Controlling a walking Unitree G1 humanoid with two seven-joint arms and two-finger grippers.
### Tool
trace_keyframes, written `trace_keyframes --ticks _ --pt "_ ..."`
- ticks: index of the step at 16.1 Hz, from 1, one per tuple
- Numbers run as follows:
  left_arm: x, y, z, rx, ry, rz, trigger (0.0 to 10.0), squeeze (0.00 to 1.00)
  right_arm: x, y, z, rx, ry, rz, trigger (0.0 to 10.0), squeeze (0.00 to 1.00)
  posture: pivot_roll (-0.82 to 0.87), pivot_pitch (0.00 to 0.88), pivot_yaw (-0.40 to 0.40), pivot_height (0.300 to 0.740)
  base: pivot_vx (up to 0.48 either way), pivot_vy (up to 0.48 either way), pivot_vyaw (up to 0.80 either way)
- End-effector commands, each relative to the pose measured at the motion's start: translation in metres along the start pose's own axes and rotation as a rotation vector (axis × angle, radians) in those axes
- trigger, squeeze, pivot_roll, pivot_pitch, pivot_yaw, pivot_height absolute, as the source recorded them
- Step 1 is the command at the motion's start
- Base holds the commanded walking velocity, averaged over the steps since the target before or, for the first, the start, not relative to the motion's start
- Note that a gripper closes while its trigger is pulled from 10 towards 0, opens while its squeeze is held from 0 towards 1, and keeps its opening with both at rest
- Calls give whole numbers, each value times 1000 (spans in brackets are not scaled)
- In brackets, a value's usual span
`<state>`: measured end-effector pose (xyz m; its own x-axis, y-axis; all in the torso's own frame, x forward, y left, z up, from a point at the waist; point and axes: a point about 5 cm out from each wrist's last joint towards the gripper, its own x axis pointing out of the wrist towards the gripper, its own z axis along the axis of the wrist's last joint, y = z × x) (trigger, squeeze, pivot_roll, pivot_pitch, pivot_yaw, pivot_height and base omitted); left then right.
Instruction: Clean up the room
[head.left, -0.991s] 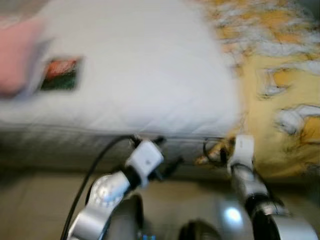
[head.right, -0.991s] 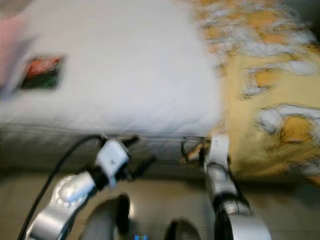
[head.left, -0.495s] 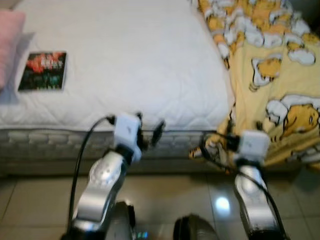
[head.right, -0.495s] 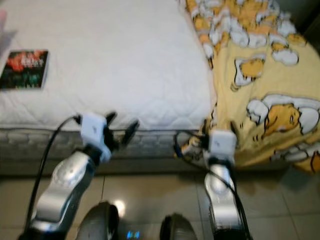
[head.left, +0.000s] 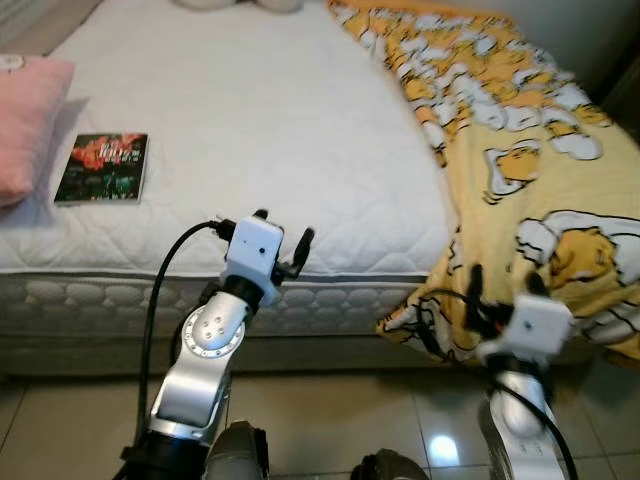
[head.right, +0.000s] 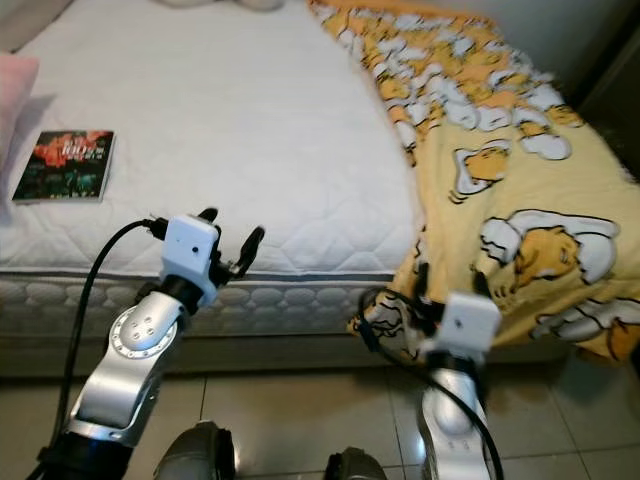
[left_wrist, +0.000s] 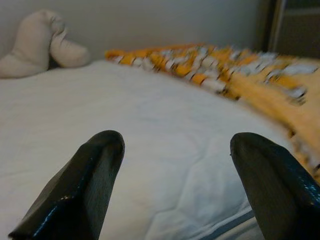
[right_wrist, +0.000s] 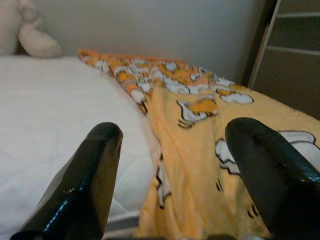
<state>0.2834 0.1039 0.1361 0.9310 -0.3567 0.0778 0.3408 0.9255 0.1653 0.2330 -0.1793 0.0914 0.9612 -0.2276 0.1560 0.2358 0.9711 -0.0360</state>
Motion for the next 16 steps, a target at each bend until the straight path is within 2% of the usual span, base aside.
trace_keyframes --ticks 1,3,5,7,11,16 --pt "4 -7 2 -9 -11 -25 10000 0 4 -5 2 -10 3 -5 10000 0 96 0 -74 699 420 0 0" --pt "6 -12 3 29 -30 -46 10000 0 14 0 5 -7 7 39 10000 0 97 0 -74 699 414 -122 0" --pt "7 -11 0 38 -18 -43 10000 0 19 2 2 -4 32 62 10000 0 99 0 -74 699 401 -257 0" --pt "8 -5 -7 48 9 -26 10000 0 22 2 -8 7 90 66 10000 0 103 0 -75 699 394 -268 0" --pt "8 -6 -10 50 9 -37 10000 0 24 4 -13 21 121 85 10000 0 102 0 -74 699 372 -294 0" --pt "5 -15 -11 61 -6 -98 10000 0 23 4 -21 19 164 90 10000 0 98 0 -70 699 49 -457 0"
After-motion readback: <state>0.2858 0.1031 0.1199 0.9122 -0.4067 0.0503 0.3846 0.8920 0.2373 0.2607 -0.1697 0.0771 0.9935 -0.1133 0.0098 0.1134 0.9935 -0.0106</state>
